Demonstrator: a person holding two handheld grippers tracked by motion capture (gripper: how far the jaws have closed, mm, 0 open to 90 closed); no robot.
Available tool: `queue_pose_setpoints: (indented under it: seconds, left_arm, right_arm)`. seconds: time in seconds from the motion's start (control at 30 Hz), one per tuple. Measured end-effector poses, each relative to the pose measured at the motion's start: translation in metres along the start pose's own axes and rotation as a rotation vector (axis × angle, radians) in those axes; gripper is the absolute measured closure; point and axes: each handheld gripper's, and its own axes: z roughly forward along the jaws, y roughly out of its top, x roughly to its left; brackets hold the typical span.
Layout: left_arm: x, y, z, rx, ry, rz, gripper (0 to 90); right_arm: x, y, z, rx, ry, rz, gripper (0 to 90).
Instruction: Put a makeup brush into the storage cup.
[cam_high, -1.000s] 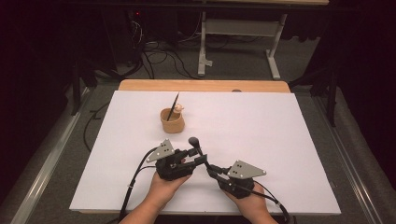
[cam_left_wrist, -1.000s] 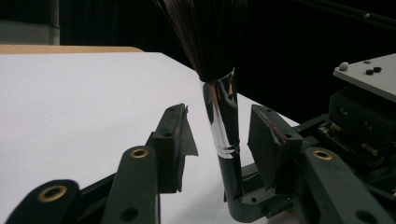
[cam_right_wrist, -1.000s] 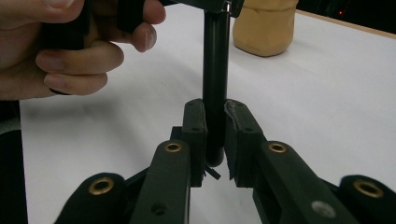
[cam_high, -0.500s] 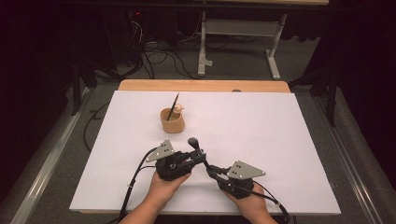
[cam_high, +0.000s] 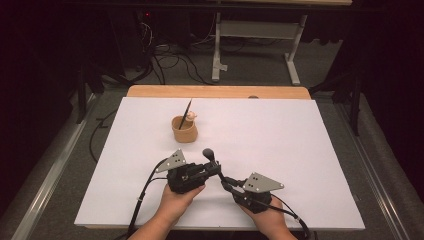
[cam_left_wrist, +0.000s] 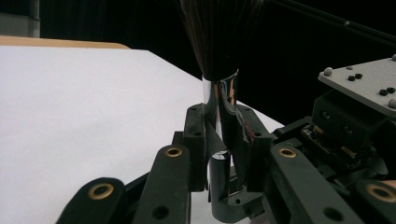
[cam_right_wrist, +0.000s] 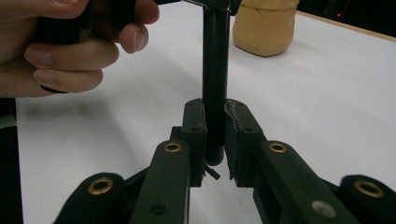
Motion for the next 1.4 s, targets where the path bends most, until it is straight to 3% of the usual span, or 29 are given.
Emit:
queue_pose_setpoints:
  seconds: [0.7, 1.4]
  left_arm:
    - [-0.001, 0.001, -0.001, 0.001, 0.019, 0.02, 77.1]
    - [0.002, 0.005, -0.011, 0.039, 0.094, 0.111, 77.1]
  right_arm:
    - [0.001, 0.001, 0.0, -0.011, 0.004, 0.014, 72.4]
    - [-0.013, 0.0, -0.013, -0.017, -0.033, 0.047, 60.1]
